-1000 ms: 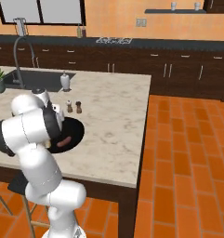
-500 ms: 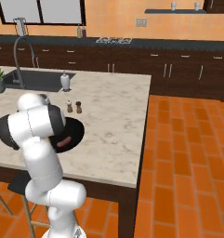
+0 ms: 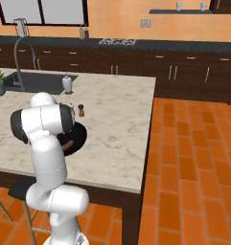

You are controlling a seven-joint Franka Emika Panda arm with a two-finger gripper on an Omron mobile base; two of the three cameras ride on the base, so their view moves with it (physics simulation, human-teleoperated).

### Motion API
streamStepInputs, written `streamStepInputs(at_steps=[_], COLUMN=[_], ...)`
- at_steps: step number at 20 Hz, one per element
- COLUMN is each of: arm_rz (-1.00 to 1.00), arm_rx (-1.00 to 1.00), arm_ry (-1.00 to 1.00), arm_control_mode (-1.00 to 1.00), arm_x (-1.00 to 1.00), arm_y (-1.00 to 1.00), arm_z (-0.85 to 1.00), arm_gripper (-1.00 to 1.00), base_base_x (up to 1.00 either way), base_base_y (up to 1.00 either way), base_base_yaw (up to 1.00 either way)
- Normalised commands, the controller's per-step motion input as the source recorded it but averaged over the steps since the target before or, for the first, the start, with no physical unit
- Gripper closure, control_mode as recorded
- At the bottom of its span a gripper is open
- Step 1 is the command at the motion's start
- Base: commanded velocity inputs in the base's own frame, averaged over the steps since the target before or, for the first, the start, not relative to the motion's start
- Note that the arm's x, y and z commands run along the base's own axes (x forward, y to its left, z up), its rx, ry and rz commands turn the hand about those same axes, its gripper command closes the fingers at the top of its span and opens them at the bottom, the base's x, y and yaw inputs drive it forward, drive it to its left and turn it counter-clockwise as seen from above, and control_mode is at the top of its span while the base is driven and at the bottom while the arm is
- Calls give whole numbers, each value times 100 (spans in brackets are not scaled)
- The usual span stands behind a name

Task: Place one bun and one sausage from the bowl on each plate.

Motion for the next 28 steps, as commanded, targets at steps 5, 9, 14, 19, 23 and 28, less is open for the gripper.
streamStepInputs(at_steps=[5, 9, 14, 19, 23, 28], arm_rz=[0, 0, 0, 0, -4, -14], arm_rx=[0, 0, 0, 0, 0, 0], arm_ry=[0, -3, 2, 0, -4, -2], arm_control_mode=[-100, -100, -100, -100, -100, -100], arm_x=[10, 21, 0, -8, -42, -73], arm_y=[7, 11, -1, 0, -2, -8], arm_z=[-14, -4, -62, 2, 19, 98], arm_gripper=[-100, -100, 100, 100, 100, 100], base_base_x=[0, 0, 0, 0, 0, 0], base_base_y=[0, 0, 0, 0, 0, 0], base_base_yaw=[0, 0, 0, 0, 0, 0])
